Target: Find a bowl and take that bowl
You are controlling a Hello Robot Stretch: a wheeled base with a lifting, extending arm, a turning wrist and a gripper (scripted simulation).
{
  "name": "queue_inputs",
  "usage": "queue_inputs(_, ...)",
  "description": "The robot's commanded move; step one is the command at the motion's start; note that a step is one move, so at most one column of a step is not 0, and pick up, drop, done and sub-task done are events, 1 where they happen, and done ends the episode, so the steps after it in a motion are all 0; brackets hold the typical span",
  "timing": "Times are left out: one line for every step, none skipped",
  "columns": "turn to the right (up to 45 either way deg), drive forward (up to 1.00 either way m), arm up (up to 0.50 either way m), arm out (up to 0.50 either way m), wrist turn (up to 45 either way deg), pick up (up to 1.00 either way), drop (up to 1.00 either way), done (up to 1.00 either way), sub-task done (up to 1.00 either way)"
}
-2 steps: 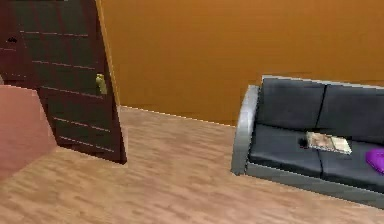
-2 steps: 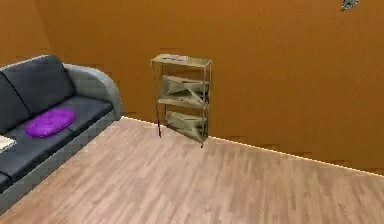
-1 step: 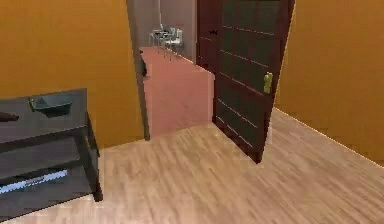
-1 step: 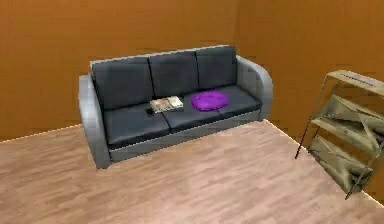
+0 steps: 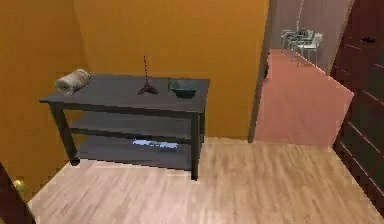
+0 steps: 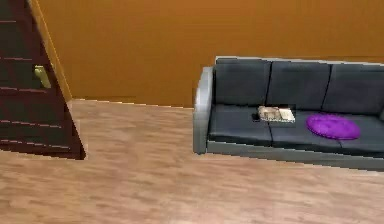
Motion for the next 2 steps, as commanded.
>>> queue_inputs(0.0,0.85,0.0,0.0,0.0,0.0,0.0,0.0,0.0)
queue_inputs(-45.0,0.0,0.0,0.0,0.0,0.0,0.0,0.0,0.0)
